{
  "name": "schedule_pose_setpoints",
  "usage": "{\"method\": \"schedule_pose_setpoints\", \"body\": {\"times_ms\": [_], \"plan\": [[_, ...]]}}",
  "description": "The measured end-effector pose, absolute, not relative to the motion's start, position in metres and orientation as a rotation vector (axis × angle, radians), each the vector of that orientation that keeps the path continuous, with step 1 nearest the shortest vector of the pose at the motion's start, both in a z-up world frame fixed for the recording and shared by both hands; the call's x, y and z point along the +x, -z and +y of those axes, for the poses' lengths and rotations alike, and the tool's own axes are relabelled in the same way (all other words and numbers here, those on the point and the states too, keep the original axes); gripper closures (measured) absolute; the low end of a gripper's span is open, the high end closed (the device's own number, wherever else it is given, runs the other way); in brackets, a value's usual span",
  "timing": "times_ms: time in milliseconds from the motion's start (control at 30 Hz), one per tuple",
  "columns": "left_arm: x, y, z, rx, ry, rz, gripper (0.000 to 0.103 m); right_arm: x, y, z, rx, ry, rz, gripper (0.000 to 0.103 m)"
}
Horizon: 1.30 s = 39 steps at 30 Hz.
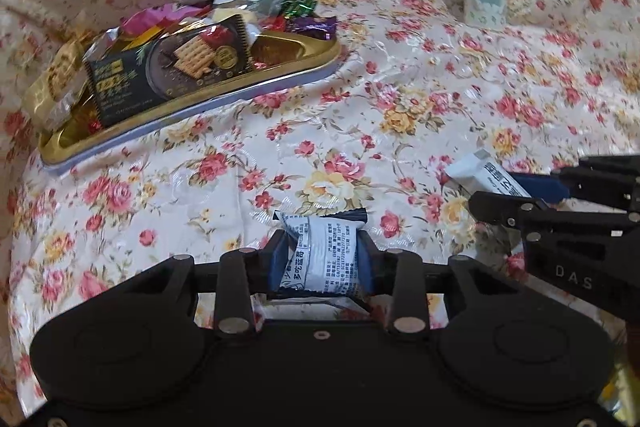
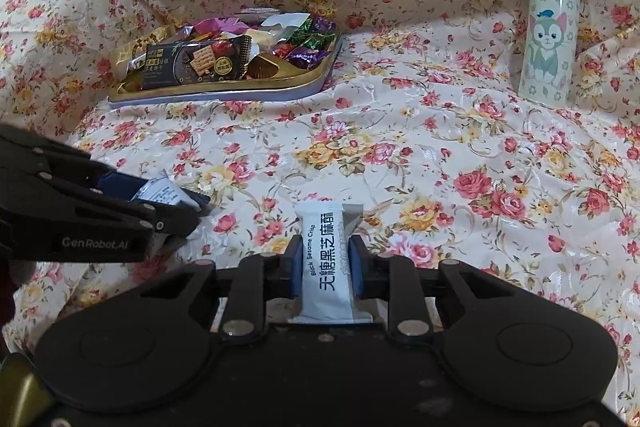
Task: Organize snacks
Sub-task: 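Carry both held packets over the gold tray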
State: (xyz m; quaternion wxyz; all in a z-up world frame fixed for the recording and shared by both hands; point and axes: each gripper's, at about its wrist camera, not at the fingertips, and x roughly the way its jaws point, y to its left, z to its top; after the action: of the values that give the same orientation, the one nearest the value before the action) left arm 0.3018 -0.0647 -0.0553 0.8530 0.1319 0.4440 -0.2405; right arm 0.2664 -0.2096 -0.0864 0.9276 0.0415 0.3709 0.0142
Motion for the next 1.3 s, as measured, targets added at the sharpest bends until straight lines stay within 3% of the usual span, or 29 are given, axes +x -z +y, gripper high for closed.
{"method": "schedule_pose_setpoints", "body": {"times_ms": [433, 967, 1300], "plan": [[0.271, 0.028, -0.053, 0.165, 0.413, 0.909, 0.059, 0.233, 0.056, -0.209, 0.125, -0.031, 0.702, 0.079], [0.18, -0.019, -0.028, 0.102, 0.332, 0.868, 0.059, 0.128, 0.001, -0.191, 0.144, -0.125, 0.594, 0.079], [0.127, -0.007, -0.006, 0.068, 0.287, 0.936, 0.059, 0.064, 0.007, -0.185, 0.198, -0.172, 0.653, 0.079]]}}
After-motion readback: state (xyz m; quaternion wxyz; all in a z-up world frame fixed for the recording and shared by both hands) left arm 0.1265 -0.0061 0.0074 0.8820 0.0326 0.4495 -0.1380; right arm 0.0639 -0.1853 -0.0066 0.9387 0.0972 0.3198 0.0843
